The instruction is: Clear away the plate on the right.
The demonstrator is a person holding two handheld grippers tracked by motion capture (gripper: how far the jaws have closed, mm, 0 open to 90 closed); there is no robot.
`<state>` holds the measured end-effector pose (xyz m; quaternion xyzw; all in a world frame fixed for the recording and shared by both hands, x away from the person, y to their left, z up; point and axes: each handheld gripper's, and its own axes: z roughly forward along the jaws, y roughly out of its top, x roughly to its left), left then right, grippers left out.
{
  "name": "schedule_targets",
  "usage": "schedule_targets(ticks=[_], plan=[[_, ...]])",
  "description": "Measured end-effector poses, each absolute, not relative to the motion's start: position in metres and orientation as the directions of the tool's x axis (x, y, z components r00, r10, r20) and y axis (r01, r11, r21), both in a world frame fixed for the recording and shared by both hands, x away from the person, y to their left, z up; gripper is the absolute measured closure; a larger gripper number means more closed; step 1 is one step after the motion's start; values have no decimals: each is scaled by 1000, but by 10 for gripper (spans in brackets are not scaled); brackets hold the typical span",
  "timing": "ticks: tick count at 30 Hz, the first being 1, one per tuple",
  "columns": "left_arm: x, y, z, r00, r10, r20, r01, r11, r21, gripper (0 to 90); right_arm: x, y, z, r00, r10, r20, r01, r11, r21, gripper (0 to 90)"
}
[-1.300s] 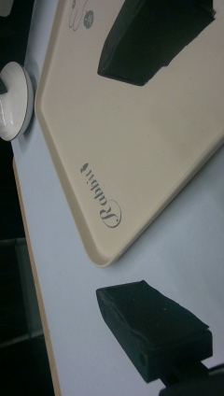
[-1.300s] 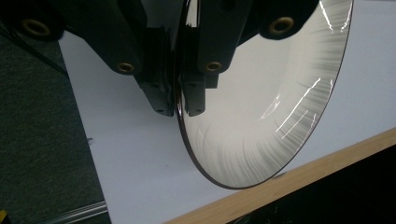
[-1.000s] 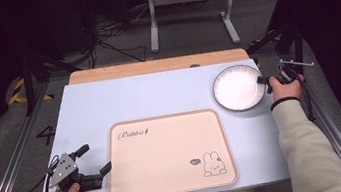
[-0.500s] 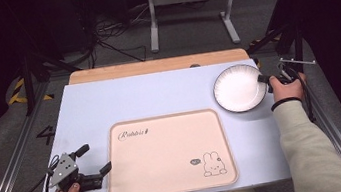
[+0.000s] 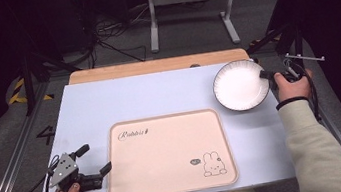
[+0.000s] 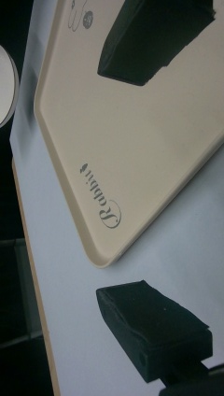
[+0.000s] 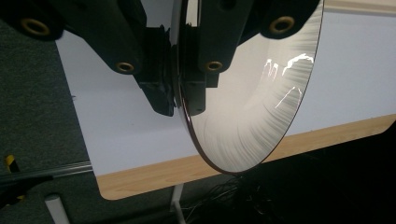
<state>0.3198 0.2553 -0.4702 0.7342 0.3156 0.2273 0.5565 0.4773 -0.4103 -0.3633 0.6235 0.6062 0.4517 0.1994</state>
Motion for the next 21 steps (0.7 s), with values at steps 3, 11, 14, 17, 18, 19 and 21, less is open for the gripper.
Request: schedule_targets(ticks=[3, 11, 14, 17, 18, 19, 21], plan=[[320, 255, -470, 698, 716, -18, 211, -181, 961, 3, 473, -408, -357, -167, 933, 318, 572, -171, 802, 837], [320, 255, -470, 697, 717, -19, 213, -181, 960, 3, 462, -400, -345, -215, 922, 323, 574, -149, 805, 835], [320, 255, -470, 697, 717, -18, 212, -182, 960, 3, 458, -393, -340, -239, 916, 323, 577, -134, 806, 835], [320, 255, -470, 697, 717, -19, 212, -182, 960, 3, 455, -386, -336, -265, 909, 322, 579, -117, 807, 835], [320, 255, -470, 697, 717, -18, 211, -181, 960, 3, 454, -383, -334, -271, 906, 326, 583, -115, 805, 835], [320, 255, -470, 696, 717, -21, 213, -179, 961, 3, 453, -380, -333, -281, 902, 327, 584, -109, 804, 835], [320, 255, -470, 696, 718, -21, 213, -178, 961, 3, 451, -375, -330, -295, 898, 326, 586, -99, 804, 835]])
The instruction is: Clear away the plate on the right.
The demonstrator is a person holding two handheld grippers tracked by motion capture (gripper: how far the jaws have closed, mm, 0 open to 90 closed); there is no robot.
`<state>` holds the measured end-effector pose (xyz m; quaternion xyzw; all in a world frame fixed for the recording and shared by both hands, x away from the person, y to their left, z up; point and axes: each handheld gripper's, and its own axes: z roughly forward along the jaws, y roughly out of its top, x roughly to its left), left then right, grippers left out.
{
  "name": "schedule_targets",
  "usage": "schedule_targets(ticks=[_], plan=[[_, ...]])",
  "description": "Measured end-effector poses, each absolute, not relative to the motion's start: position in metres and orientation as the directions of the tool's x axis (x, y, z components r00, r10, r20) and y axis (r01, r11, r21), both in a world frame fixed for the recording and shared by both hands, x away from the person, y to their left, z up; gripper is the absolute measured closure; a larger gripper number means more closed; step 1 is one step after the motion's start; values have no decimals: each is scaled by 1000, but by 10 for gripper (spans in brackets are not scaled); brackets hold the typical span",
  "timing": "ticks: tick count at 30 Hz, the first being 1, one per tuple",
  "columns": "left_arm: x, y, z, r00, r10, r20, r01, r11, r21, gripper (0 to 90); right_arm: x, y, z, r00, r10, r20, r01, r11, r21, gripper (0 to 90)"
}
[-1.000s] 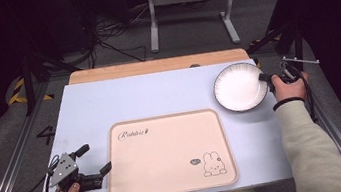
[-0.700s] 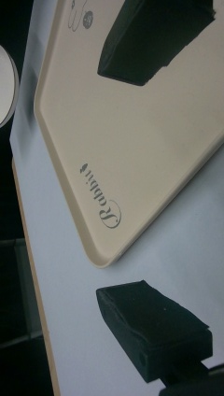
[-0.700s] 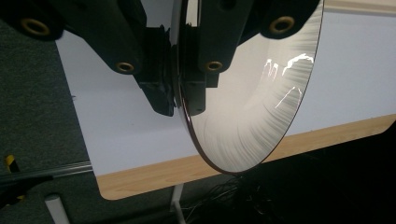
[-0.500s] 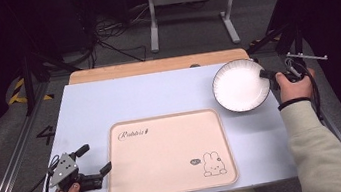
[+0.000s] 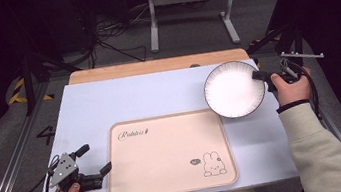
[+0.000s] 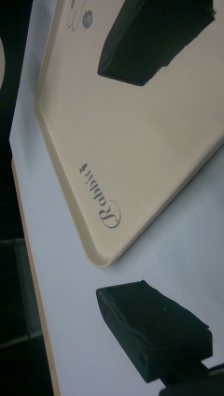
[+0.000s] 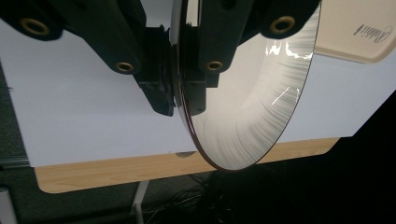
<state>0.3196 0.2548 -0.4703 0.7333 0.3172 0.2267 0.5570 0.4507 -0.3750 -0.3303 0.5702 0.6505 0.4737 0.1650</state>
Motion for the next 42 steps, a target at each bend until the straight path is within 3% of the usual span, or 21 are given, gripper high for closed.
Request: schedule_targets(ticks=[20, 42], plan=[[320, 255, -470, 697, 716, -19, 212, -180, 961, 3, 435, -319, -316, -451, 823, 346, 605, -3, 796, 834], [320, 255, -470, 701, 713, -14, 210, -188, 959, 3, 432, -269, -322, -548, 743, 384, 633, 69, 771, 831]])
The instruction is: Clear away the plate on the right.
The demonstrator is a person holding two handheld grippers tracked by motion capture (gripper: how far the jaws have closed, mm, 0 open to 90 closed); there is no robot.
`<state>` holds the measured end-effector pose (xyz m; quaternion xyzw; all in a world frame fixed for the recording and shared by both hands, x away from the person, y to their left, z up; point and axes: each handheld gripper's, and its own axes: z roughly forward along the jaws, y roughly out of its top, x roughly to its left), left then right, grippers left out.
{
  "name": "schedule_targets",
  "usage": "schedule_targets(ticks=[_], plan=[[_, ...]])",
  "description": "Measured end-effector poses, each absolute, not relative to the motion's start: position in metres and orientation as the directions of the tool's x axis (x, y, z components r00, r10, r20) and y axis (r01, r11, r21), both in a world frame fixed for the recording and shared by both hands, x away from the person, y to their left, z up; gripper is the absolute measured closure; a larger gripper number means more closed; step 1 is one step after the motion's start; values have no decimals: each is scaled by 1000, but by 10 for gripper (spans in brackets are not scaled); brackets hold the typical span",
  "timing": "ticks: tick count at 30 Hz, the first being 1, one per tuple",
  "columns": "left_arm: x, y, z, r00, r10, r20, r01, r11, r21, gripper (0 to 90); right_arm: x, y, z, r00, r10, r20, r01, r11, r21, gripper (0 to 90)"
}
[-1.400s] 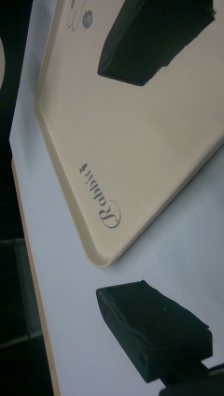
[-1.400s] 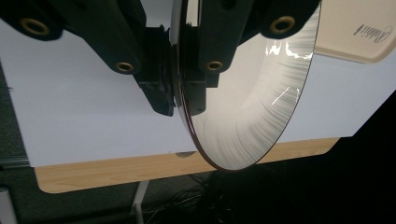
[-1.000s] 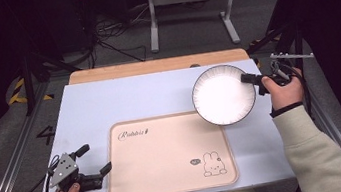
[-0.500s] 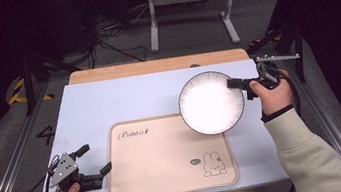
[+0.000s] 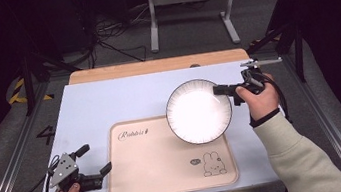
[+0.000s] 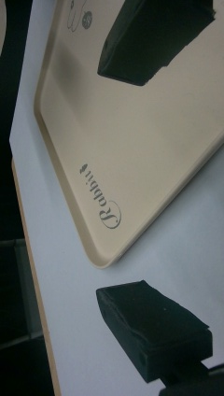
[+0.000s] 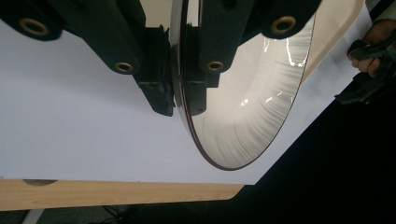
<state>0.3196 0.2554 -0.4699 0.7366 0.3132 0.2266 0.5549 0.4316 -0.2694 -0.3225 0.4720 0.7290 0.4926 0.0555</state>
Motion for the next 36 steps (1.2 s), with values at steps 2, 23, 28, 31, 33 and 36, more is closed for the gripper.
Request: schedule_targets(ticks=[2, 23, 28, 31, 33, 36], plan=[[320, 255, -470, 701, 713, -14, 210, -188, 960, 4, 432, -263, -325, -554, 736, 388, 640, 78, 765, 831], [319, 255, -470, 701, 713, -17, 210, -185, 960, 3, 430, -225, -354, -592, 677, 437, 665, 105, 739, 827], [319, 255, -470, 701, 713, -18, 212, -184, 960, 4, 428, -215, -368, -594, 659, 461, 678, 103, 728, 826], [319, 255, -470, 700, 713, -19, 212, -184, 960, 3, 428, -211, -372, -592, 653, 471, 687, 104, 720, 824], [319, 255, -470, 701, 713, -18, 212, -184, 960, 3, 427, -208, -375, -597, 649, 470, 683, 106, 722, 824], [319, 255, -470, 699, 715, -18, 209, -180, 961, 3, 426, -205, -376, -600, 646, 472, 686, 112, 719, 824]])
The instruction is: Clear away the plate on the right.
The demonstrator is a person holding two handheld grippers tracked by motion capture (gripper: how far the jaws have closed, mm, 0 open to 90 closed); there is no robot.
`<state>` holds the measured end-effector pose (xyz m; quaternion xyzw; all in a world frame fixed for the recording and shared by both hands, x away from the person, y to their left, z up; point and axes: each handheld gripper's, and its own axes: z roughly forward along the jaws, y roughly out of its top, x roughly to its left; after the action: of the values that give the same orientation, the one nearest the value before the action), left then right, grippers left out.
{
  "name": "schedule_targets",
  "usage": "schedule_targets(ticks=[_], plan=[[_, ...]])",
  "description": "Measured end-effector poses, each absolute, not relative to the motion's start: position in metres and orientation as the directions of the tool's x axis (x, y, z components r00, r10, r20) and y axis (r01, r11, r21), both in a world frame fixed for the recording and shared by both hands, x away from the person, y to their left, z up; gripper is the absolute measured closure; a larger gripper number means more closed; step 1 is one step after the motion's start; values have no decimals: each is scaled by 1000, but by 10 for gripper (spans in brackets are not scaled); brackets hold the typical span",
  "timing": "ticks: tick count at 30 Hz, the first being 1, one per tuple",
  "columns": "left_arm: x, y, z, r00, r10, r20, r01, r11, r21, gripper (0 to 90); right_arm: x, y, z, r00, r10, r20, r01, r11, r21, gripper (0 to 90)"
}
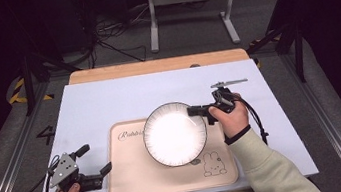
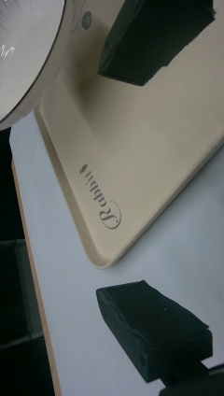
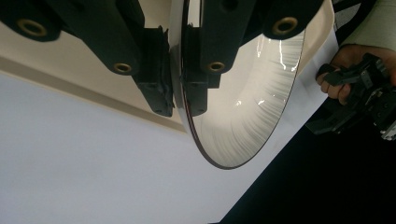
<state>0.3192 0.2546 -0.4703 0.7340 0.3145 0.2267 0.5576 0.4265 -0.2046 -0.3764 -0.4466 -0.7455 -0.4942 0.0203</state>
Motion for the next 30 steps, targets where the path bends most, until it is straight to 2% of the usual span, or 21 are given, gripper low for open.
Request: schedule_targets(ticks=[30], plan=[[319, 255, -470, 703, 711, -16, 211, -186, 960, 3, 424, -178, -404, -602, 617, 507, 737, 185, 650, 817]])
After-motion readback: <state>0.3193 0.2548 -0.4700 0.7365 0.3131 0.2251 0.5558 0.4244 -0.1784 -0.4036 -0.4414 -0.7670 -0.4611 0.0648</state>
